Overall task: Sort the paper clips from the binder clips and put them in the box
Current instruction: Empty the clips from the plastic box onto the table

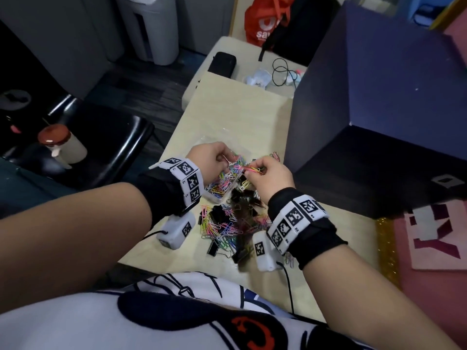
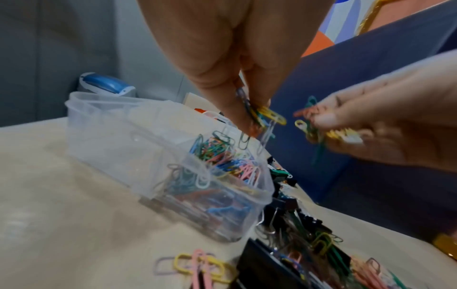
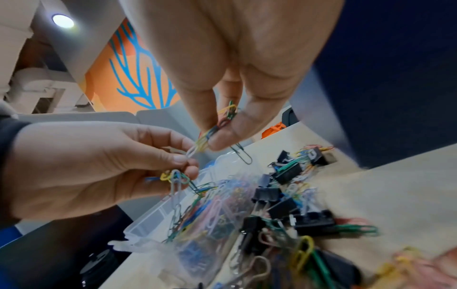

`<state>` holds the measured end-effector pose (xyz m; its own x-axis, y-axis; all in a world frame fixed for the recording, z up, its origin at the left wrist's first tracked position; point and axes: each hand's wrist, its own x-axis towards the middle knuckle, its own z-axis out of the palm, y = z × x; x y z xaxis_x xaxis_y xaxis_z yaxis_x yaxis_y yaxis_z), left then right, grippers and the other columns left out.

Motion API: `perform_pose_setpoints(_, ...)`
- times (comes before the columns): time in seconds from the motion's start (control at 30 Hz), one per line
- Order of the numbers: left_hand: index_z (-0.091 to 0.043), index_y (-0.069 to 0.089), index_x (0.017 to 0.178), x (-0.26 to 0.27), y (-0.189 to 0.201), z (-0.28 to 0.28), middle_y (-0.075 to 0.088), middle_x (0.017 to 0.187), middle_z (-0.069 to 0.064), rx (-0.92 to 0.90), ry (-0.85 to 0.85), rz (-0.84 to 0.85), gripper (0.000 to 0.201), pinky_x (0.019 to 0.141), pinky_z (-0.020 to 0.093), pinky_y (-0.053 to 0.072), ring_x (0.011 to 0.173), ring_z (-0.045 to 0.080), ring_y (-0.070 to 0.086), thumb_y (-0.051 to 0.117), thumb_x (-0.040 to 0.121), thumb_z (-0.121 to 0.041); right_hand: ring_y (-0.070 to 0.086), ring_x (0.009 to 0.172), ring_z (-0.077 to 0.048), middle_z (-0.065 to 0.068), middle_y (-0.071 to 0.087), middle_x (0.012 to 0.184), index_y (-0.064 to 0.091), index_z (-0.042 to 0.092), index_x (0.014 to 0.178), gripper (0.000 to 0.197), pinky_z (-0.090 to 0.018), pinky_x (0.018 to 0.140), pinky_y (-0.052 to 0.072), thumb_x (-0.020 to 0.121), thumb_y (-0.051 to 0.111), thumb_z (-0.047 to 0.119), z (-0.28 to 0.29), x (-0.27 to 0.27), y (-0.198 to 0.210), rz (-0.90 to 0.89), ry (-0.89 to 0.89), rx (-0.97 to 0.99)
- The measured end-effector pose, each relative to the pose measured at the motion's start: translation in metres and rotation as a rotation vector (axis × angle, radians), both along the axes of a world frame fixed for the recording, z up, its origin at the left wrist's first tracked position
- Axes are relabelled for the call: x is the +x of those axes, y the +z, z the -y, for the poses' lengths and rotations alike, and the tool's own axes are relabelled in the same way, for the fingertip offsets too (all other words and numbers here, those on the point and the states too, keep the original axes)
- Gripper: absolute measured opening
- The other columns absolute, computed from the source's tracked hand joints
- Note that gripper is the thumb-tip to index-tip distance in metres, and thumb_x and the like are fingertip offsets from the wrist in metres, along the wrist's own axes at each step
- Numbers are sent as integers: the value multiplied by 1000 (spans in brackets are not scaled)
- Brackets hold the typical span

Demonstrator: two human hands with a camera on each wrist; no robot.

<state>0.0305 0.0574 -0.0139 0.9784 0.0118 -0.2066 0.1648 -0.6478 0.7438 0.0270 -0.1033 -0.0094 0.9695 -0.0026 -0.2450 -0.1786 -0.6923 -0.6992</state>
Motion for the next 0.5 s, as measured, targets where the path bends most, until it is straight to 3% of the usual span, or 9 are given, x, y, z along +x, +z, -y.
perform_pose_setpoints(0.07,-21,65,97,1,-3,-3,72,84,-2,-10,19,-19,21,68,24,51,83,20,68,55,88,-5,64,87,-18,10,63,87,64,26,102,16,-32,86,51,86,66,30,-11,5,3,29,-13,13)
perform_pose_setpoints(0.13,-22,63,97,2,-7,-7,71,92,0,-31,17,-29,22,75,31,55,85,17,69,49,92,-6,61,104,-17,5,64,112,55,25,126,37,-31,95,47,91,60,31,-20,8,4,-32,30,52)
perform_pose_setpoints(0.2,-22,62,99,3,-10,-9,70,96,2,-54,1,-38,26,80,40,56,91,19,69,43,93,-5,56,118,-19,0,56,134,40,22,141,48,-32,102,42,95,53,27,-23,11,3,-116,124,55)
perform_pose_setpoints(0.27,-19,62,103,4,-9,-10,68,101,3,-36,-21,-34,27,86,39,54,96,20,67,42,93,-4,56,118,-21,-1,54,135,38,23,142,47,-36,104,41,97,49,23,-19,11,3,-113,181,-23)
perform_pose_setpoints(0.37,-19,62,111,3,-5,-6,63,111,4,118,-121,1,27,90,26,46,102,22,61,47,92,-6,58,109,-21,-3,57,127,54,22,124,29,-32,98,45,95,49,20,1,10,0,-24,209,-191)
perform_pose_setpoints(0.43,-19,61,113,-1,0,0,57,115,5,261,-267,66,28,88,28,41,104,25,57,48,91,-9,59,104,-22,-4,59,120,61,21,112,21,-31,94,47,94,50,20,17,4,-6,-55,274,-325)
perform_pose_setpoints(0.5,-21,61,114,-8,0,9,55,117,5,394,-483,95,28,90,32,44,106,25,57,48,91,-12,57,109,-25,-5,56,124,62,21,113,25,-31,96,45,92,49,18,33,-5,-17,-114,374,-462)
